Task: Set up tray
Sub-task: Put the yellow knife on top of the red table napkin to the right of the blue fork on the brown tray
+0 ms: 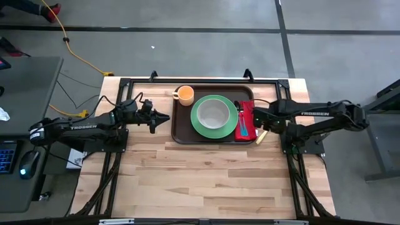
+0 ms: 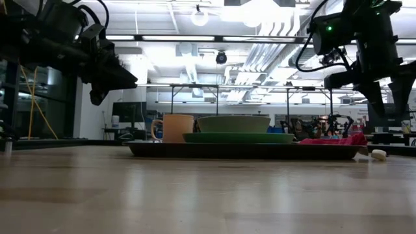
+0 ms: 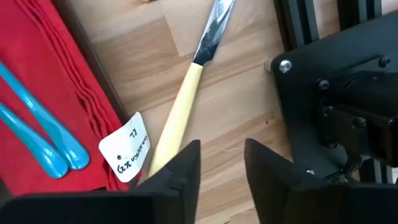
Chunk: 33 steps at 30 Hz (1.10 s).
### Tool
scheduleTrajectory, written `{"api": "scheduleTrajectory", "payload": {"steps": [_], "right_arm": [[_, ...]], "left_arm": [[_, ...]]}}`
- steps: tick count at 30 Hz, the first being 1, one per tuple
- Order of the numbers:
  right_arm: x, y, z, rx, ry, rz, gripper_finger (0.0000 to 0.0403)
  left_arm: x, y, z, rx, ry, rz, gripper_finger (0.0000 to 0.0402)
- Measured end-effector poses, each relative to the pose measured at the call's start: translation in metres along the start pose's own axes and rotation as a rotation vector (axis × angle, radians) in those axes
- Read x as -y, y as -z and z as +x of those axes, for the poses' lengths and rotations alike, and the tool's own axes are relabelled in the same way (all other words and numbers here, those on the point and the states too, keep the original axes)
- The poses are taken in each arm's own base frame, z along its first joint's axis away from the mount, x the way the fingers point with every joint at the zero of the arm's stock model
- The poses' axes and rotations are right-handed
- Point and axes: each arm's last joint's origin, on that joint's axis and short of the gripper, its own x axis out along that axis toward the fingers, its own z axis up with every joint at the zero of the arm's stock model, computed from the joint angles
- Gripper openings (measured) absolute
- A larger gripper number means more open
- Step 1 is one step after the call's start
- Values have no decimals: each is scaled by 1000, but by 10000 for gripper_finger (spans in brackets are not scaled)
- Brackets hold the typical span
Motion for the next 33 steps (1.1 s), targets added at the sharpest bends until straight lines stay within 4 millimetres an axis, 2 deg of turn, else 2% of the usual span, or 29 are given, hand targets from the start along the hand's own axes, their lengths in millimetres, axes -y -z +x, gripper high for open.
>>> {"api": "scheduleTrajectory", "payload": {"steps": [8,11,17,26,30,33], "right_arm": [[-10,1,8,-5,51,36,155],[-11,-2,18,-3,62,72,166],[-15,-10,27,24,65,124,176],[-17,-19,27,-1,45,188,173],[-28,-16,45,-74,-109,212,174],[-26,-13,62,-119,-152,228,172]], "left_arm": [[-1,1,0,-4,-14,5,106],[-1,1,0,-6,-18,5,106],[-2,2,0,-17,-25,0,106],[0,1,-4,-6,-24,-5,106],[0,2,-6,-11,-24,-5,106],[-1,4,-8,-35,-34,-8,106]]}}
